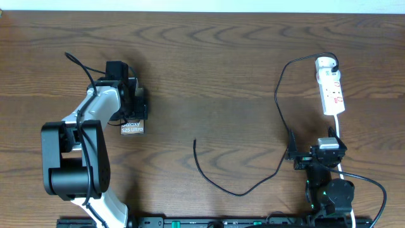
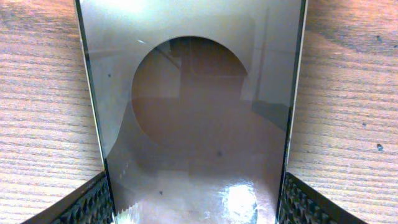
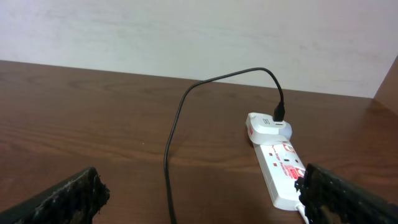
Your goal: Plug charger to phone and switch on socket
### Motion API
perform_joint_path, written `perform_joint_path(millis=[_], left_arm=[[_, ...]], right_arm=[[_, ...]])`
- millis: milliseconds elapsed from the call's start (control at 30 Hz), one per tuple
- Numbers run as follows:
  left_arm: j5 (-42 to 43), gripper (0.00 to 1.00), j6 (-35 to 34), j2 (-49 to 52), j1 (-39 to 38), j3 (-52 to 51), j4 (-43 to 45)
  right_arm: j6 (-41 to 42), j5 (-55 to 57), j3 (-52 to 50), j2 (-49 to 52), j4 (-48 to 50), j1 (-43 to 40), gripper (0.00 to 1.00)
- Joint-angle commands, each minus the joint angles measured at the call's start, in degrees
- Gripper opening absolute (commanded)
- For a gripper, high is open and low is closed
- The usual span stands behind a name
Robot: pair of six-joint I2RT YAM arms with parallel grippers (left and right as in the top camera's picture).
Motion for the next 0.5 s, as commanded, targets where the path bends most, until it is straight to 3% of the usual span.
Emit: perform_joint_path(millis=[0, 467], left_arm=[[3.6, 0.07, -0.1, 2.4, -0.1, -0.6, -0.1], [3.6, 0.07, -0.1, 2.4, -0.1, -0.6, 0.0]], right_arm=[[-0.6, -0.3, -0.1, -0.3, -0.3, -0.5, 0.99], [-0.6, -0.3, -0.1, -0.3, -0.3, -0.5, 0.99]])
